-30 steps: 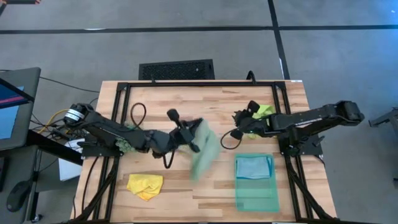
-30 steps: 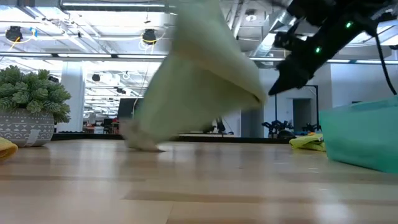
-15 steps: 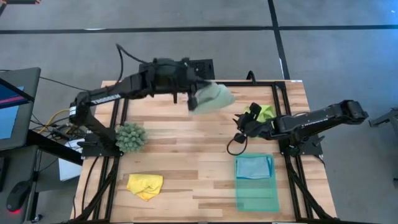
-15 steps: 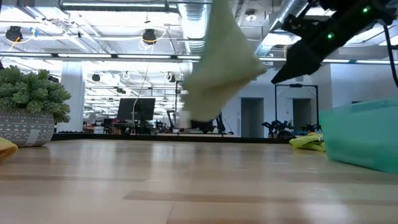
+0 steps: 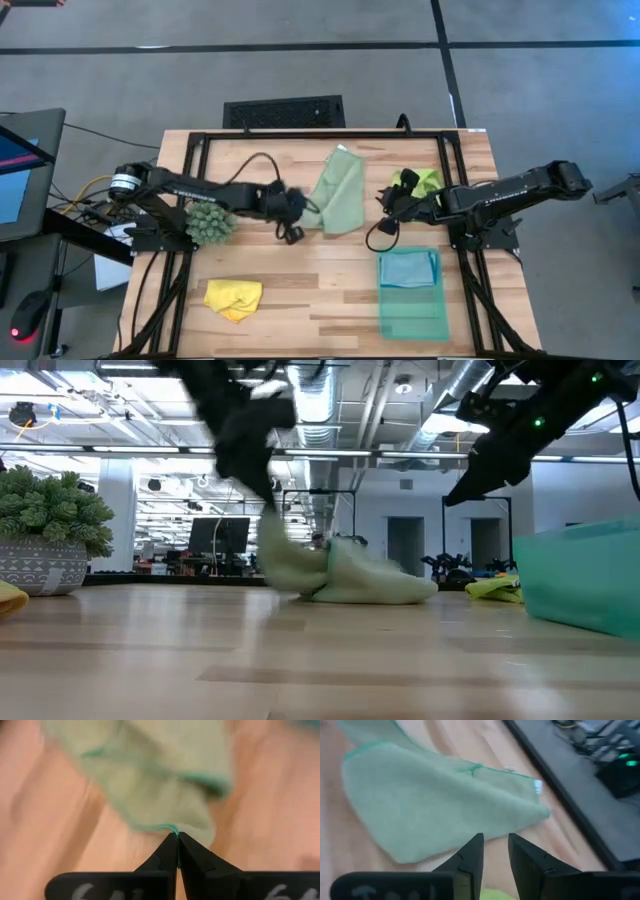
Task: Fold microfiber towels
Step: Fold the green microfiber cloth
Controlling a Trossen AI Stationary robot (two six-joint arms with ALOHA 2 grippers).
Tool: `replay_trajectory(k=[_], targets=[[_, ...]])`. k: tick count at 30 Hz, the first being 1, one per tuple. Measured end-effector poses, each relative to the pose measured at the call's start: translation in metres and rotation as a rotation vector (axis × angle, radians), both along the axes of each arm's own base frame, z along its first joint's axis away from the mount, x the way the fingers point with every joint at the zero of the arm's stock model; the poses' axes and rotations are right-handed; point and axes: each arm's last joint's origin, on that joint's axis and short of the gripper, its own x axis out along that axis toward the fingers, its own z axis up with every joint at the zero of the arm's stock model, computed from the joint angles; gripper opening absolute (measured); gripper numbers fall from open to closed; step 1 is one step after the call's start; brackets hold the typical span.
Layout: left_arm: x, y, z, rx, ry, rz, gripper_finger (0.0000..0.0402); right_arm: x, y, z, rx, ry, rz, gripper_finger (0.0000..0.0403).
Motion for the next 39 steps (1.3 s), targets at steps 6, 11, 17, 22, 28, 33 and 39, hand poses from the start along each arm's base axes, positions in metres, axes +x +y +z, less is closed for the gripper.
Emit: replay_trajectory(k=[6,11,17,22,28,33,39], targets=[[-0.036,-0.025,-0.051,-0.025,0.142,0.183,0.0,0.011,0.001,0.001,0.109,-0.033,0.185,0.0113],[-0.044,-0.04,-0.072,0.062,0.028,0.224,0.0,0.041,-0.004,-0.009,0.197,-0.112,0.494,0.0113],[-0.044,-0.045,-0.079,0.04,-0.039,0.185,0.0,0.092,-0.018,-0.031,0.056,-0.082,0.586,0.0114],[-0.043,-0.045,-0.077,0.061,-0.062,0.192,0.0,0.141,-0.049,-0.039,0.201,0.017,0.595,0.0133],[-0.042,-0.044,-0.077,0.086,-0.073,0.196,0.0,0.187,-0.05,-0.047,0.323,0.092,0.881,0.0162],[-0.042,-0.044,-0.076,0.112,-0.08,0.21,0.0,0.21,-0.039,-0.049,0.262,0.272,0.883,0.017],[-0.047,-0.043,-0.079,0.124,-0.039,0.227,0.0,0.199,-0.04,-0.048,0.294,0.579,0.738,0.0145]])
